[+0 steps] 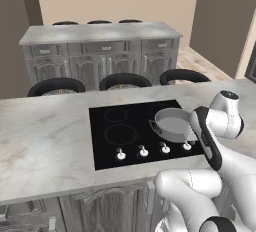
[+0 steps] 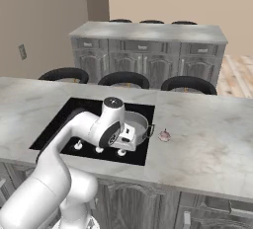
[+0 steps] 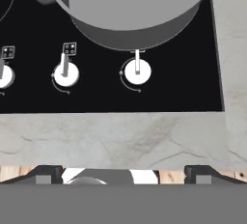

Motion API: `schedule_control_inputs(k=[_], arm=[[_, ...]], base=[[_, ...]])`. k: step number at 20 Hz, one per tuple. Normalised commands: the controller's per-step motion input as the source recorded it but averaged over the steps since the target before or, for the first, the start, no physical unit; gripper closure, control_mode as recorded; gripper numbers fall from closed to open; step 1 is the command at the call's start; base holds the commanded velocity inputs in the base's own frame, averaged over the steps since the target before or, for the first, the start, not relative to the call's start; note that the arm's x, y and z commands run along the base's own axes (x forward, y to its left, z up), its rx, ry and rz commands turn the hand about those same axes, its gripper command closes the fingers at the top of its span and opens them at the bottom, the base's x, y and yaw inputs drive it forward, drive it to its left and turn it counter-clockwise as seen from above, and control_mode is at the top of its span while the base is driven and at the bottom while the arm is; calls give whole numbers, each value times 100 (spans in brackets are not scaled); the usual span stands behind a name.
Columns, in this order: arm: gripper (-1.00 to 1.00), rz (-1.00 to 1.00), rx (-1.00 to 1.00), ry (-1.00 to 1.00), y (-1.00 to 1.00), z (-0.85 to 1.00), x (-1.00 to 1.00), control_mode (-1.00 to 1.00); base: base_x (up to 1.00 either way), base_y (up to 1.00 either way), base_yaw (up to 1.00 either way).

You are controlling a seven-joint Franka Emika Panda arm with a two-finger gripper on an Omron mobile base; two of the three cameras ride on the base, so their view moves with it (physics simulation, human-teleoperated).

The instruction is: Turn on the burner for the pot on the stove. Wait thirty seconds for the pot to heat up. Then add the garlic to the pot.

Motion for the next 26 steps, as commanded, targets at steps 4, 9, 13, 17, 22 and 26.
schedule_control_inputs(k=[4,9,13,17,22,26], arm=[[-100,0,0,0,0,-19,5,-100],[-100,0,0,-4,-1,-17,2,-100],[-100,0,0,-9,0,-3,0,-100],[-100,0,-1,-15,0,0,0,-100],[-100,-2,-1,-3,0,-5,2,-100],[-100,-4,-1,3,12,-3,1,-100]], base=[[0,0,0],[0,0,0],[0,0,0],[0,0,0],[0,0,0],[0,0,0]])
